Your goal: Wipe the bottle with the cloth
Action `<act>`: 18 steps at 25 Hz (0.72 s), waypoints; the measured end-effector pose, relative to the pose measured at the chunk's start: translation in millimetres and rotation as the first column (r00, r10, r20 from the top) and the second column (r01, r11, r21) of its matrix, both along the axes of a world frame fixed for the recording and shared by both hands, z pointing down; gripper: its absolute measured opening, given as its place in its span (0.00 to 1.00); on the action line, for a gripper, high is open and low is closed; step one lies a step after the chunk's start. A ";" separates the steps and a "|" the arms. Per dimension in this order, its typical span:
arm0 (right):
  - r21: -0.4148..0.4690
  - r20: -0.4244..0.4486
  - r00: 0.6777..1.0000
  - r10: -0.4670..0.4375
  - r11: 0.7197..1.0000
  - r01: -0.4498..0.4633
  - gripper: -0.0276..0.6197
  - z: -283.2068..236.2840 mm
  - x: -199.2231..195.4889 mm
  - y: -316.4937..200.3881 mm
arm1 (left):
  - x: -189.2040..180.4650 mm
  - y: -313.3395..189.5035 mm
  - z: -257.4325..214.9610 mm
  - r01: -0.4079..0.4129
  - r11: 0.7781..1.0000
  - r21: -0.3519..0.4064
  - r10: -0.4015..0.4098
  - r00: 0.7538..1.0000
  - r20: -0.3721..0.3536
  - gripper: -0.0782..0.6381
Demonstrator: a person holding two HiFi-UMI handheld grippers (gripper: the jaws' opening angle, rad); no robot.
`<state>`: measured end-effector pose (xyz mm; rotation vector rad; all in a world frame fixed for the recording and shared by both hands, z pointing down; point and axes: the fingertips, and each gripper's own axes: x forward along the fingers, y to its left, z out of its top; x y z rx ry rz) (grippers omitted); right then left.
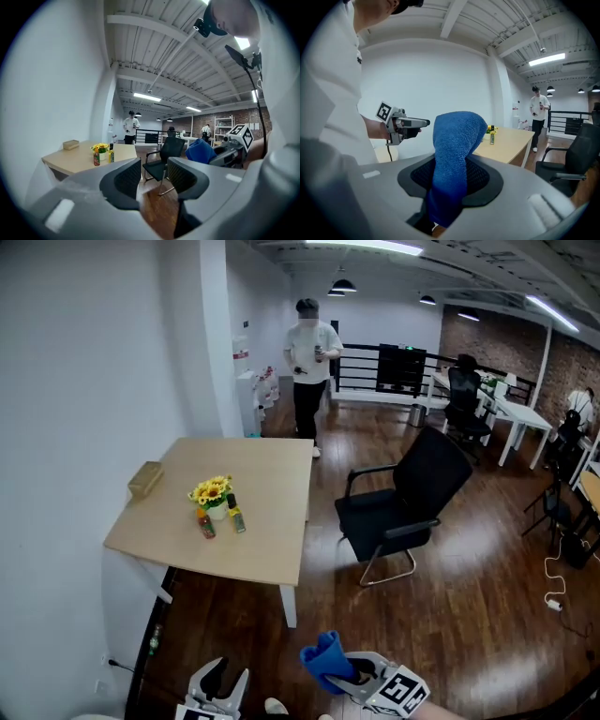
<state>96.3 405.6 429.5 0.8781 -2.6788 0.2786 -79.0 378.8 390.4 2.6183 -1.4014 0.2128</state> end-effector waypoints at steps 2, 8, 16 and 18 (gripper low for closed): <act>0.008 0.001 1.000 -0.022 1.000 0.022 0.27 4.1 8.4 16.4 | 12.6 12.1 -3.1 -0.021 1.000 0.010 0.021 1.000 0.010 0.37; -0.005 -0.035 0.998 -0.051 0.999 0.051 0.27 0.6 16.6 31.9 | 36.4 41.7 13.7 -0.110 0.993 -0.050 0.112 0.993 0.026 0.37; 0.004 -0.023 0.995 -0.093 0.996 0.093 0.27 -14.9 -1.2 41.4 | 29.4 60.6 1.2 -0.086 0.996 -0.029 0.085 0.996 -0.018 0.37; 0.018 -0.021 0.994 -0.104 0.994 0.104 0.27 -19.3 -5.8 43.9 | 26.6 65.5 -2.0 -0.093 0.995 -0.025 0.092 0.996 -0.011 0.37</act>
